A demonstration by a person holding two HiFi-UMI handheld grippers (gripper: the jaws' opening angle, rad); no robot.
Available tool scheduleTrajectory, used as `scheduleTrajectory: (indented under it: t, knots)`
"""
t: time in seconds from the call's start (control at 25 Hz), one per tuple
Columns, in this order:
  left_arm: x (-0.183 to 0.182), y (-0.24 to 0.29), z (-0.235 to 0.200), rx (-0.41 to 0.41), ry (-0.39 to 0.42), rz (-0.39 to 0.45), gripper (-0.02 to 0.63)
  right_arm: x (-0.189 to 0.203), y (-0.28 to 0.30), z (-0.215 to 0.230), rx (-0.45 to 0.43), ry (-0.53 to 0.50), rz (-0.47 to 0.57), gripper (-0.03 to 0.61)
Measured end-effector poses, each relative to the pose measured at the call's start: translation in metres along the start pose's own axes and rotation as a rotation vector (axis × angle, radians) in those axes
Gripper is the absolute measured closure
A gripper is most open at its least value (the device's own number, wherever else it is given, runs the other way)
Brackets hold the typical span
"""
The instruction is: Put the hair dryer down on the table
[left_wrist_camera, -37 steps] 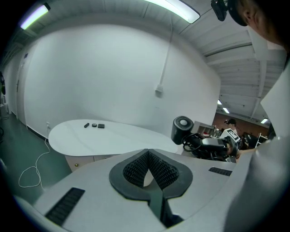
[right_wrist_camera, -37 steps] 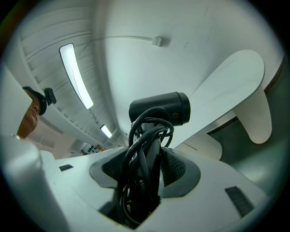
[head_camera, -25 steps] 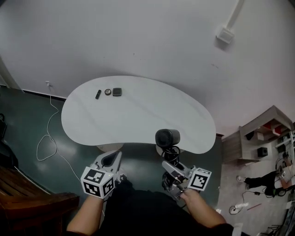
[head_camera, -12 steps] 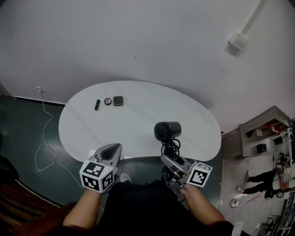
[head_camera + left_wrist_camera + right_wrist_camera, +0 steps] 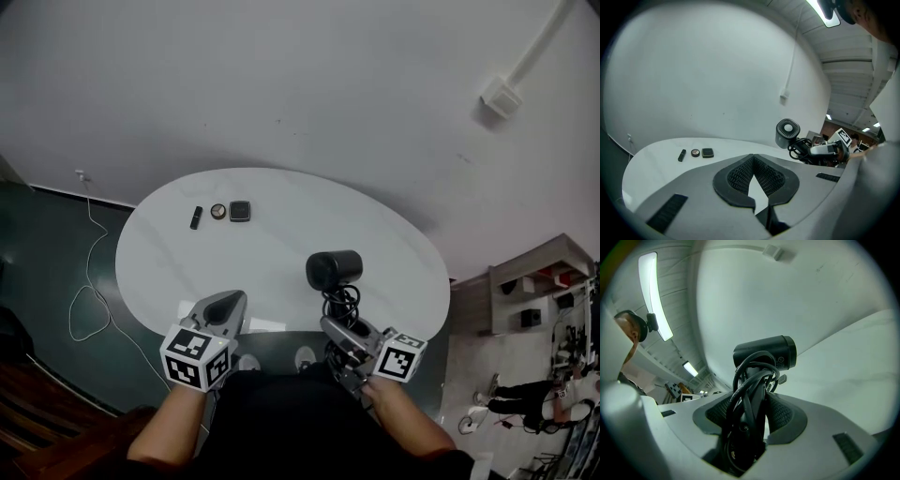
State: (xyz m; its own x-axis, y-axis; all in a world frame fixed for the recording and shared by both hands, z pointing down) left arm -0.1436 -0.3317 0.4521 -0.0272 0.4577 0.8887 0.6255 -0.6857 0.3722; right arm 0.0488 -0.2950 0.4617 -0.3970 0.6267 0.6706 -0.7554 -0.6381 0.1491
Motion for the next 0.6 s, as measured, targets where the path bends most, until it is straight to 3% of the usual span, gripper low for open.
scheduleTrajectory:
  t: [0.6]
  knots:
    - [-0.013, 0.013, -0.002, -0.093, -0.001, 0.006, 0.603, -0.033, 0.017, 0.033, -0.024, -0.033, -0.068, 0.381]
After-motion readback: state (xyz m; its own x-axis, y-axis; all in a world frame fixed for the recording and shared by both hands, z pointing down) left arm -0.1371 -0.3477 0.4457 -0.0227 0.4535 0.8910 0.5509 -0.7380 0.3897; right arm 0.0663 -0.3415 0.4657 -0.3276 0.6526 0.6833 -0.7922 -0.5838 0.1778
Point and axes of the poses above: the fingertips, and each gripper's own axes: y forward along the fingers, z to its right, x out of its underside, the point moved 2 cm from there along -y, backward along the fingers, and after that the axes turned 1 degree about z, right-handed, at the moved point
